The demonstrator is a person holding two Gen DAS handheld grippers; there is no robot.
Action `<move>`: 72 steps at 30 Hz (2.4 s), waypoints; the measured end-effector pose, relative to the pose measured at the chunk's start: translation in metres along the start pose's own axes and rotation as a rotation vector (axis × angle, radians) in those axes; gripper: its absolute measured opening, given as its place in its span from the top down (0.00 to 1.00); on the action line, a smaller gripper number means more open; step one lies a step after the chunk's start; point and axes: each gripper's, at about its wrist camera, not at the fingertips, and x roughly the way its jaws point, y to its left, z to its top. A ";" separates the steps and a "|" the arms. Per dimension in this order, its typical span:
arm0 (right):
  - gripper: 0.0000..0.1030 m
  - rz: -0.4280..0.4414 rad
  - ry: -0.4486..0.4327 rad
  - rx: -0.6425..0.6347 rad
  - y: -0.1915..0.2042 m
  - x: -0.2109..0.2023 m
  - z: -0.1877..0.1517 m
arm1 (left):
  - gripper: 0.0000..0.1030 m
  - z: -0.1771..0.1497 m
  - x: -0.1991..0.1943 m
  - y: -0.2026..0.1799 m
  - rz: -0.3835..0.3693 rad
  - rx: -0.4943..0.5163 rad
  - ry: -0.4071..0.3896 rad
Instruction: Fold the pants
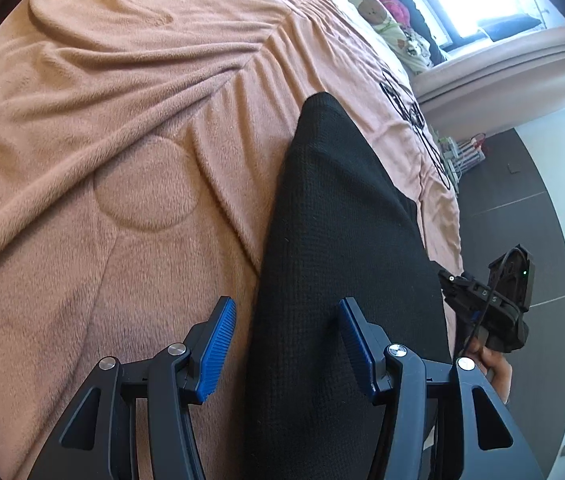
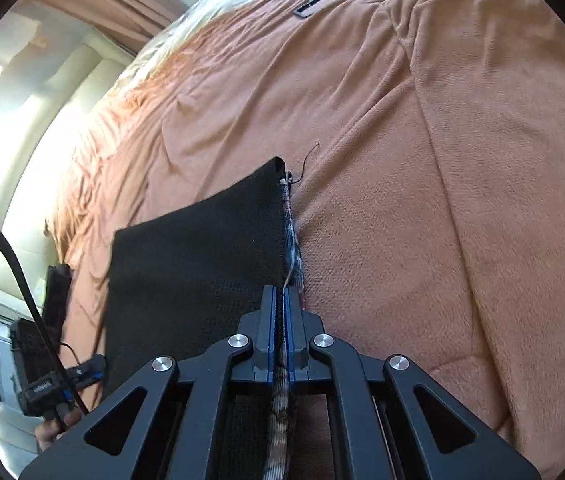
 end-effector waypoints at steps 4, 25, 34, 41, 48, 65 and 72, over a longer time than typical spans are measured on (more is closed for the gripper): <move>0.55 0.035 -0.005 -0.012 -0.005 -0.020 -0.008 | 0.46 -0.004 -0.002 0.002 -0.012 -0.004 0.007; 0.69 0.118 0.084 -0.039 -0.023 -0.039 -0.089 | 0.55 -0.066 -0.020 0.005 -0.041 -0.012 0.063; 0.77 0.155 0.085 0.000 -0.022 -0.035 -0.108 | 0.79 -0.064 -0.029 0.003 -0.019 0.006 0.072; 0.30 0.136 0.031 0.006 -0.032 -0.046 -0.085 | 0.55 -0.051 -0.020 0.000 -0.006 0.007 0.075; 0.30 0.208 0.054 0.060 -0.053 -0.022 -0.059 | 0.55 -0.031 -0.008 0.001 -0.007 0.008 0.054; 0.30 0.322 0.110 0.022 -0.046 0.031 -0.025 | 0.55 0.011 0.019 -0.008 -0.037 0.036 0.015; 0.51 0.314 0.112 -0.004 -0.042 0.035 -0.021 | 0.70 0.017 0.020 -0.012 -0.022 0.037 -0.009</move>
